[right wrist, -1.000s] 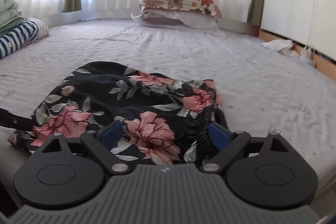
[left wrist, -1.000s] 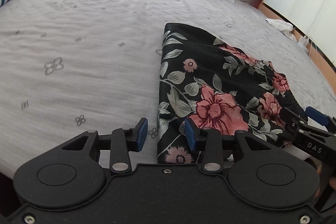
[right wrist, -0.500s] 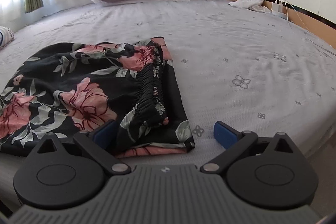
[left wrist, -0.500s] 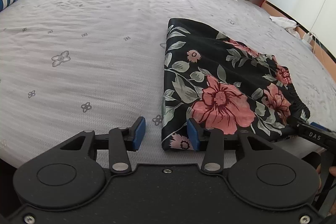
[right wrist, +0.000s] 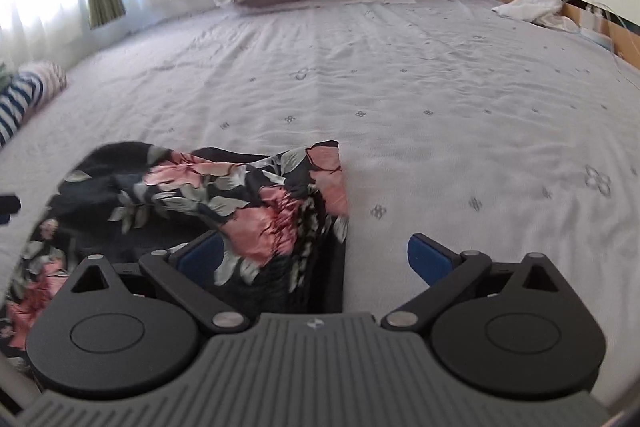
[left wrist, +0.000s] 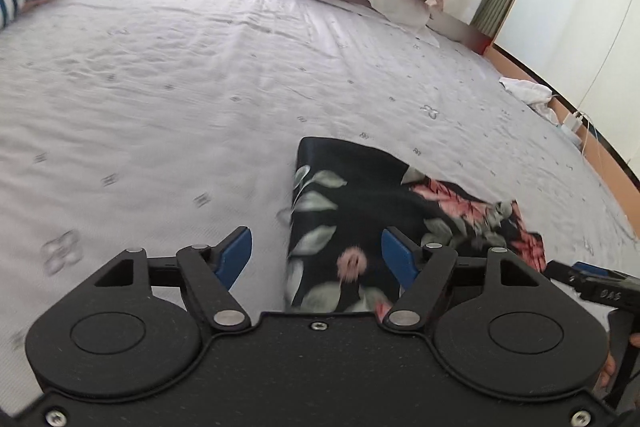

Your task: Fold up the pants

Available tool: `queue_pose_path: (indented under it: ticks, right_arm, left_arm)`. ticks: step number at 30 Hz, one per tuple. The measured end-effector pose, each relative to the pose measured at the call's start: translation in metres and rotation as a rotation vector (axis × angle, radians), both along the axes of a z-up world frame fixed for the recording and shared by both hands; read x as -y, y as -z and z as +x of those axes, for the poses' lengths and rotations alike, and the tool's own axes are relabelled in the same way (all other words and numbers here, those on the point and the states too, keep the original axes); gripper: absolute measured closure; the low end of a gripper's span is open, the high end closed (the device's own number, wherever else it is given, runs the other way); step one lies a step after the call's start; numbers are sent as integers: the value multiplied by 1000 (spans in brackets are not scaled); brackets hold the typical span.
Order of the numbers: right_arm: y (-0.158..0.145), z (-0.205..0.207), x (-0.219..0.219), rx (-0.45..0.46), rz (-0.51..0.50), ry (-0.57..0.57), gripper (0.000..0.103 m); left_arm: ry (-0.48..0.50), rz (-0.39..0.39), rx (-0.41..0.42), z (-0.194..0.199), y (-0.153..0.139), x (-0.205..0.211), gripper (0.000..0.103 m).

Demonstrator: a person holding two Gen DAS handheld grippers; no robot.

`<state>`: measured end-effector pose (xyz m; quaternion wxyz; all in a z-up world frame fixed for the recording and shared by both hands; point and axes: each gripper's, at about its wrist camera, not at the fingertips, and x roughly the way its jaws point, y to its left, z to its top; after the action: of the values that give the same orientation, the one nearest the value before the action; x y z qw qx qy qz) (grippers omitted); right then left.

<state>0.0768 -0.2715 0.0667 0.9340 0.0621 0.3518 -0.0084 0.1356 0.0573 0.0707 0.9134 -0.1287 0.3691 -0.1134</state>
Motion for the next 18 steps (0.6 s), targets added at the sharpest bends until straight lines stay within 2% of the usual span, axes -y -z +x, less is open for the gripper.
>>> queue_pose_path:
  ticks: [6,10,13,18]
  right_arm:
    - [16,44,12,-32,32,-94,0]
    - [30,63,16,-61,76,-148,1]
    - [39,71,13,-57,61,-178,3]
    - [42,78,4,-41,48,-232,6]
  left_arm:
    - [35,7,-50,51,21,15,32]
    - [20,-28,-107,77,40,19,30]
    - [12,-47,-84,85,49,22,22]
    - [43,-5,-64,92,53,36,22]
